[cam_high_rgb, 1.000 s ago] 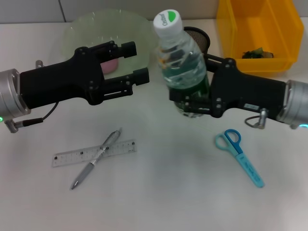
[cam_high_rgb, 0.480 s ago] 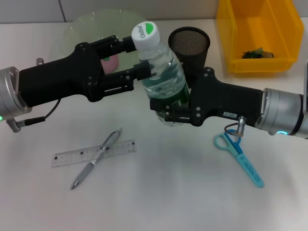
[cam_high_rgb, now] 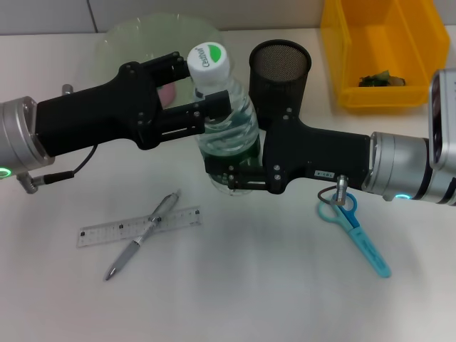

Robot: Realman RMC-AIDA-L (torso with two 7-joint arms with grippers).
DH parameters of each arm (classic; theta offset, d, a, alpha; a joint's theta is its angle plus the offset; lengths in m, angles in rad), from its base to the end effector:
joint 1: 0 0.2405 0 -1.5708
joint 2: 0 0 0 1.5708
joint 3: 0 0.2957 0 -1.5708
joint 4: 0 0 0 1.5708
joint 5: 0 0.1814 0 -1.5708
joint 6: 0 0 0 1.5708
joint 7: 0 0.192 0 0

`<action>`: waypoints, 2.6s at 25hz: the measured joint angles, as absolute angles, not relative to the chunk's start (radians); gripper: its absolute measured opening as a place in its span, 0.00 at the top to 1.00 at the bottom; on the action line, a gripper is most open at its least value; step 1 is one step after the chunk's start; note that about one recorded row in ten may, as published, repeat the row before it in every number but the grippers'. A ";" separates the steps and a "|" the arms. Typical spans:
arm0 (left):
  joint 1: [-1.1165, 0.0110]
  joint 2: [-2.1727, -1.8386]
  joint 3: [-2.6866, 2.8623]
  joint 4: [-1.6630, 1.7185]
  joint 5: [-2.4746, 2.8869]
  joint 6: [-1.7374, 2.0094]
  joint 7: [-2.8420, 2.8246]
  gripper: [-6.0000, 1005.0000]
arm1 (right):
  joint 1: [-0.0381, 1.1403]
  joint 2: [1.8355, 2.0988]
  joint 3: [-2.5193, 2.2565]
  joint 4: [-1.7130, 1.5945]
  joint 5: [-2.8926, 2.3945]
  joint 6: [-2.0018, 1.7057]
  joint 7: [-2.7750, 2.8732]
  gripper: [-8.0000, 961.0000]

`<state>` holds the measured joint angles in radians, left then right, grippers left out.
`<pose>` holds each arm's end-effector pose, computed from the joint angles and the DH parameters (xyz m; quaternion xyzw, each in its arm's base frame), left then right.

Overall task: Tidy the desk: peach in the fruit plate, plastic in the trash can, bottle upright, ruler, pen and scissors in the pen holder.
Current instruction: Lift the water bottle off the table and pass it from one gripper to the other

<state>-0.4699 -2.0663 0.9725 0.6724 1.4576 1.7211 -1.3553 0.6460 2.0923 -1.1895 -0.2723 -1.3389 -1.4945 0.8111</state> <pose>-0.1858 0.3172 -0.0322 -0.8920 -0.1362 -0.4256 0.0691 0.1777 0.3313 -0.1142 -0.9237 0.0350 0.3650 0.1107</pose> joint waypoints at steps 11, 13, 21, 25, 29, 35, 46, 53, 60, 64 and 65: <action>-0.473 -2.065 0.972 0.664 1.459 1.717 -1.352 0.26 | 0.652 2.092 -1.227 -0.276 -1.317 -1.506 0.817 0.21; -0.474 -2.065 0.972 0.664 1.461 1.717 -1.351 0.26 | 0.655 2.092 -1.229 -0.275 -1.316 -1.506 0.818 0.21; -0.474 -2.066 0.972 0.662 1.463 1.716 -1.354 0.30 | 0.657 2.092 -1.233 -0.271 -1.316 -1.512 0.830 0.21; -0.474 -2.064 0.968 0.662 1.463 1.715 -1.363 0.33 | 0.658 2.092 -1.233 -0.270 -1.315 -1.517 0.836 0.21; -0.479 -2.062 0.970 0.663 1.465 1.697 -1.393 0.42 | 0.657 2.092 -1.233 -0.270 -1.313 -1.518 0.839 0.21; -0.480 -2.063 0.971 0.663 1.466 1.685 -1.397 0.50 | 0.657 2.092 -1.233 -0.270 -1.313 -1.519 0.839 0.21; -0.479 -2.067 0.968 0.664 1.459 1.684 -1.389 0.54 | 0.660 2.092 -1.235 -0.270 -1.300 -1.515 0.839 0.22; -0.481 -2.066 0.969 0.663 1.456 1.679 -1.387 0.56 | 0.667 2.092 -1.235 -0.270 -1.293 -1.513 0.838 0.22; -0.481 -2.067 0.965 0.663 1.456 1.679 -1.387 0.56 | 0.670 2.092 -1.235 -0.269 -1.289 -1.510 0.838 0.22; -0.484 -2.067 0.964 0.663 1.457 1.678 -1.387 0.56 | 0.670 2.092 -1.235 -0.268 -1.288 -1.508 0.837 0.22; -0.484 -2.067 0.964 0.663 1.457 1.678 -1.387 0.56 | 0.670 2.092 -1.235 -0.268 -1.288 -1.508 0.837 0.22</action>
